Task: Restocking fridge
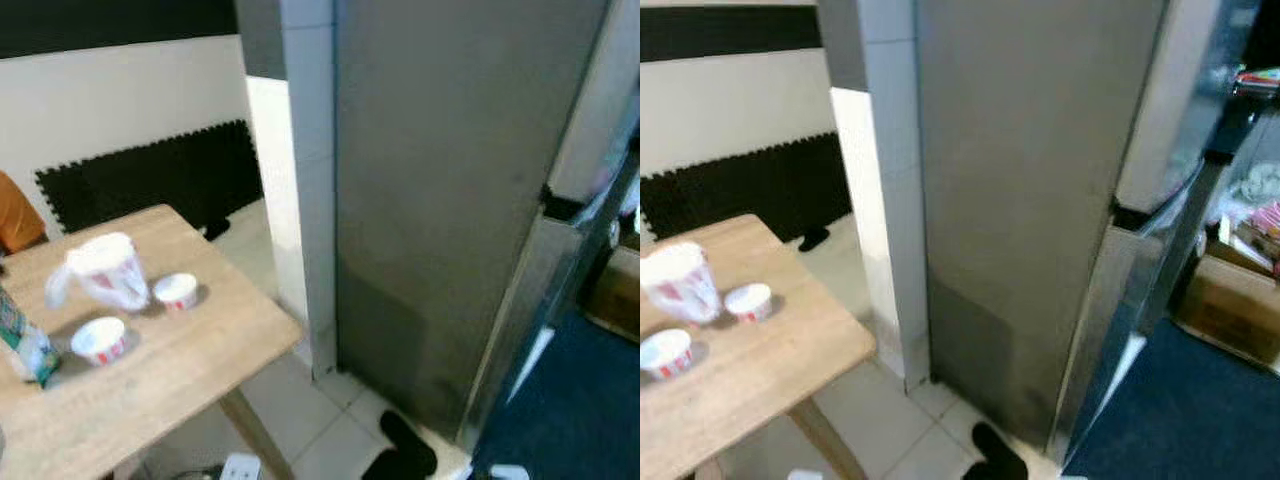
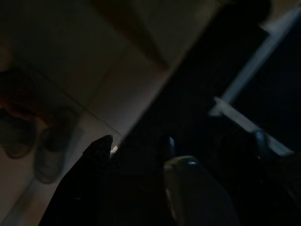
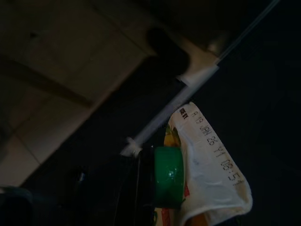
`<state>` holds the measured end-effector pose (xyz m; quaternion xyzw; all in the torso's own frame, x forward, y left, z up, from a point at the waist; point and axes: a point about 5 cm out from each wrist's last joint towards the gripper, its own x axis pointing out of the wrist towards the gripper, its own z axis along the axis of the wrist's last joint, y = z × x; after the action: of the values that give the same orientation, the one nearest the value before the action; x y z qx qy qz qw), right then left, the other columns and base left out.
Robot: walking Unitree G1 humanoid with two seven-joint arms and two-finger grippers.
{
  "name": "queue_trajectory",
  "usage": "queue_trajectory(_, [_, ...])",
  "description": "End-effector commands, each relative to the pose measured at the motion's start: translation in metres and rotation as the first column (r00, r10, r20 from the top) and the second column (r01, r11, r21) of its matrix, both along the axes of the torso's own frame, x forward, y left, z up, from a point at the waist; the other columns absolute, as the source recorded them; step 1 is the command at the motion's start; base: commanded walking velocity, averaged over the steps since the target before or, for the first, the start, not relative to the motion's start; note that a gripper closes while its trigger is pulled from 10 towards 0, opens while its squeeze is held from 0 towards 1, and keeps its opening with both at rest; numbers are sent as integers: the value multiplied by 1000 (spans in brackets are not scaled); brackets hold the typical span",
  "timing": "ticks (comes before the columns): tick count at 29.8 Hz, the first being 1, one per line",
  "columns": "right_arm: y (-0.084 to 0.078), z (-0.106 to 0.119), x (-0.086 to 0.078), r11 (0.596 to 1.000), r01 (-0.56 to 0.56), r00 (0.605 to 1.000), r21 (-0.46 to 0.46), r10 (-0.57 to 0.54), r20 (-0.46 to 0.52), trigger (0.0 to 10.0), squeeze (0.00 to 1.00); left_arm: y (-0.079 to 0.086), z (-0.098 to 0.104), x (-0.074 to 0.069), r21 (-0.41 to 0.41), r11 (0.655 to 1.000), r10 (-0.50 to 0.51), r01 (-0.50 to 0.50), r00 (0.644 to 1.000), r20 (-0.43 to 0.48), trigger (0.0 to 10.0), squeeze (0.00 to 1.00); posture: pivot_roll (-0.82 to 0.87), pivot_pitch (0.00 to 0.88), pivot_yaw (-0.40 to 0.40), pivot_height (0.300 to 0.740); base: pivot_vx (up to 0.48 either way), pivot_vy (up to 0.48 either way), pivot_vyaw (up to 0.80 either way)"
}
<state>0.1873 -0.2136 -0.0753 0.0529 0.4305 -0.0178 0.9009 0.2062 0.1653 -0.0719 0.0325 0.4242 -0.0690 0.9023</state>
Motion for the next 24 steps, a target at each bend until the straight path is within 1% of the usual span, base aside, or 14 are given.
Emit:
queue_trajectory(1, [3,0,1,1000,-6,1000,2,6,3,10000,0,2,-2,-3,4,1000,6,-6,1000,-14,10000,0,-26,64,40,740,0,-412,0])
queue_trajectory(24, [2,-1,-1,1000,0,1000,6,0,0,10000,0,0,-1,0,0,1000,-4,4,1000,-14,10000,0,-27,64,45,740,0,-412,0])
